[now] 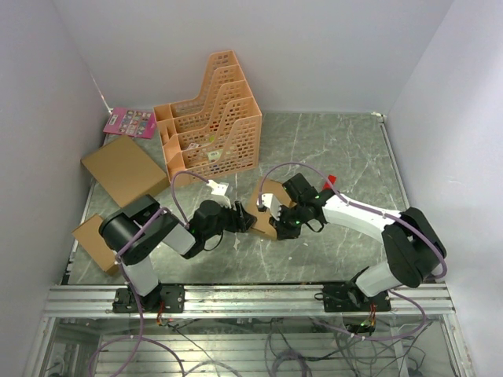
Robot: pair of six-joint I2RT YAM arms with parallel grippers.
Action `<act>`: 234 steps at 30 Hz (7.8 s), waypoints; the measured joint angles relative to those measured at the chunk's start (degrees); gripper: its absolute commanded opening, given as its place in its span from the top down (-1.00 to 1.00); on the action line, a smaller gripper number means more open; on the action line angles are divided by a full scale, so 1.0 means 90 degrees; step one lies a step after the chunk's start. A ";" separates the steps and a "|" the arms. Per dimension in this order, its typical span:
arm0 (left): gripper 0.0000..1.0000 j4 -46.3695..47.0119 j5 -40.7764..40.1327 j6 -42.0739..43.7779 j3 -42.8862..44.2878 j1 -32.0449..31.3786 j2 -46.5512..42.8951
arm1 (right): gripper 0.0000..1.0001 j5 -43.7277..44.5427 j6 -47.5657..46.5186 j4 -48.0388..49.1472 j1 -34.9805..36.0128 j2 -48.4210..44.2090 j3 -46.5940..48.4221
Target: Fold the paper box
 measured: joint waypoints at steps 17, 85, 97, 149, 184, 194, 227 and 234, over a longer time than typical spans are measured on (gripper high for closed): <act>-0.40 -0.2492 -0.0556 -0.0148 0.0056 -0.0039 -0.2373 | 0.72 -0.0959 -0.0056 -0.0085 -0.1207 -0.0675 0.0199; 0.76 -0.6649 -0.0556 0.1304 0.4262 0.0476 0.0763 | 1.00 -0.1025 -0.3157 -0.1438 -0.2596 -0.0078 -0.0209; 0.60 -0.7113 -0.0651 0.1734 0.5049 0.0508 0.1173 | 0.93 -0.1695 -0.4194 -0.2157 -0.2271 -0.0498 -0.0372; 0.70 -0.5481 -0.0792 -0.0634 0.1047 -0.0464 -0.1863 | 0.95 -0.0886 -0.2191 -0.0661 -0.3087 0.0809 0.0554; 0.74 -0.4568 -0.0172 -0.0170 0.0126 -0.0398 -0.2225 | 0.13 -0.1972 -0.6411 -0.2783 -0.3232 -0.0665 0.0316; 0.73 -0.4928 -0.0520 -0.0087 0.1367 -0.0070 -0.1151 | 0.11 -0.1698 -0.5340 -0.1625 -0.3327 -0.0937 0.0063; -0.12 -0.2113 -0.0427 0.2217 -0.0602 -0.2941 -0.3983 | -0.48 -0.2686 -0.7390 -0.2164 -0.3643 -0.1367 -0.0848; -0.21 -0.0663 -0.0580 0.3696 -0.0733 -0.3519 -0.2431 | -0.48 -0.2640 -0.7169 -0.2045 -0.3645 -0.1367 -0.0848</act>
